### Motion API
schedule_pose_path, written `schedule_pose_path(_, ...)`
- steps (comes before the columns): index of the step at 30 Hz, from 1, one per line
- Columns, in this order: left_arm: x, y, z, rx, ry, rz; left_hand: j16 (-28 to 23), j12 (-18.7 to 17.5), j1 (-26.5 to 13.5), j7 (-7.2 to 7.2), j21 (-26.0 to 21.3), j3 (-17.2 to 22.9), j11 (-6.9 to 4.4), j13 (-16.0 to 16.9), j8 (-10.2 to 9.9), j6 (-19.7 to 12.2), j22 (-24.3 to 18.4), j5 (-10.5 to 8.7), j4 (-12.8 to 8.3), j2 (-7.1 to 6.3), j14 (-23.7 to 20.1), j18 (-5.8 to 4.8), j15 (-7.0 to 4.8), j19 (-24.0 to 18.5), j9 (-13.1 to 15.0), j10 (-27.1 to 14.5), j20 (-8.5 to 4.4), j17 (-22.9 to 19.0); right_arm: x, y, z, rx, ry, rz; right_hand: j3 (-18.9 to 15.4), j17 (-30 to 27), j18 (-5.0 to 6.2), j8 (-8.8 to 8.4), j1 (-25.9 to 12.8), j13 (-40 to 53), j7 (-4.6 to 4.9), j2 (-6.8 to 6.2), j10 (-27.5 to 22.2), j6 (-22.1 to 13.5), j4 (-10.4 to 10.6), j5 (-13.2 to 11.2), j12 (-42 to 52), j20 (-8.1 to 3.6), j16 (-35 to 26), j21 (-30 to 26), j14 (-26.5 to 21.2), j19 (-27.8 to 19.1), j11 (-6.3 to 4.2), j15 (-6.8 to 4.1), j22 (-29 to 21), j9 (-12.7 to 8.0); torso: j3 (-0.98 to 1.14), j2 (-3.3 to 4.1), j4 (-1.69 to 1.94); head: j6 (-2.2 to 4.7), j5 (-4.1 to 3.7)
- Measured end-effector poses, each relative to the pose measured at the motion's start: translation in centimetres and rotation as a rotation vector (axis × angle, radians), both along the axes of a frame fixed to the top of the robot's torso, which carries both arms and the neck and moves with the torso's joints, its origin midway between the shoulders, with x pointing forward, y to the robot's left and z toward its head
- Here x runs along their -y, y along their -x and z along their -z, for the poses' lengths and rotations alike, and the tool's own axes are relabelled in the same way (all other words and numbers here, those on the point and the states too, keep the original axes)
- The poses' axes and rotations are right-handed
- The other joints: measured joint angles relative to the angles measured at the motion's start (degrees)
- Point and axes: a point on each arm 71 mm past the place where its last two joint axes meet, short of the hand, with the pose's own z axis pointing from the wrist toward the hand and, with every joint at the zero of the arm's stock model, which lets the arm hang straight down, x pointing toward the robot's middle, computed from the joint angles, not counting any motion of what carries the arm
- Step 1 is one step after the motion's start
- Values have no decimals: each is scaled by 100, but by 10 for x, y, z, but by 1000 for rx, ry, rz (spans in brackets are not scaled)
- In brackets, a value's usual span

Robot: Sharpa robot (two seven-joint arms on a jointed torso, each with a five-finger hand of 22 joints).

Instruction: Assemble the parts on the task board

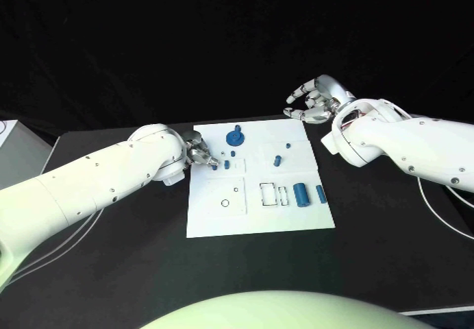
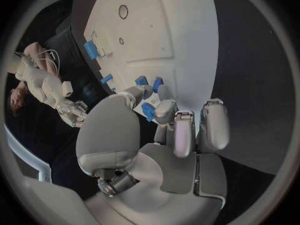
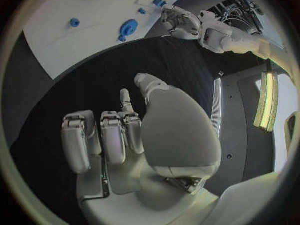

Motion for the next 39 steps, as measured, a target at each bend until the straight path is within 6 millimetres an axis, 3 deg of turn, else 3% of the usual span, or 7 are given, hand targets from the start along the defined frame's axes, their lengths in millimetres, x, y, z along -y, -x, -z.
schedule_pose_path(3,0,0,0,0,2,-2,0,0,87,6,-22,-109,0,19,0,-6,2,-216,78,-11,0,0,0,0,-15,0,0,0,0,0,0,0,0,0,0,0,0,0,0,0,-1,0,0,0,0,0,0,0,0,0,0,0,0,0,0,0,-2,-1,1,-3,-1)
schedule_pose_path(5,-1,0,0,0,3,-4,0,0,136,6,-23,-189,0,20,-32,-6,2,-463,157,14,0,0,0,0,-27,0,0,0,0,0,0,0,0,0,0,0,0,0,0,0,-1,0,0,1,0,0,0,0,0,0,0,0,0,0,0,0,-2,0,1,-4,1)
schedule_pose_path(13,-2,-1,0,1,4,-12,0,0,257,25,-23,-402,1,40,-35,14,6,-1020,371,1,0,0,0,0,-52,1,0,0,0,0,0,-1,0,0,0,0,0,0,0,0,-1,0,0,1,0,0,0,0,0,0,0,0,0,0,-1,-1,-2,0,1,-4,8)
schedule_pose_path(39,-6,2,-1,9,23,-28,0,0,333,45,-44,-693,2,76,-35,35,15,-1572,647,-30,0,0,0,0,-71,1,0,0,1,0,2,-3,0,1,0,0,0,0,0,5,15,0,0,-15,0,0,0,0,0,0,0,0,0,0,-3,-3,-1,3,-6,5,-2)
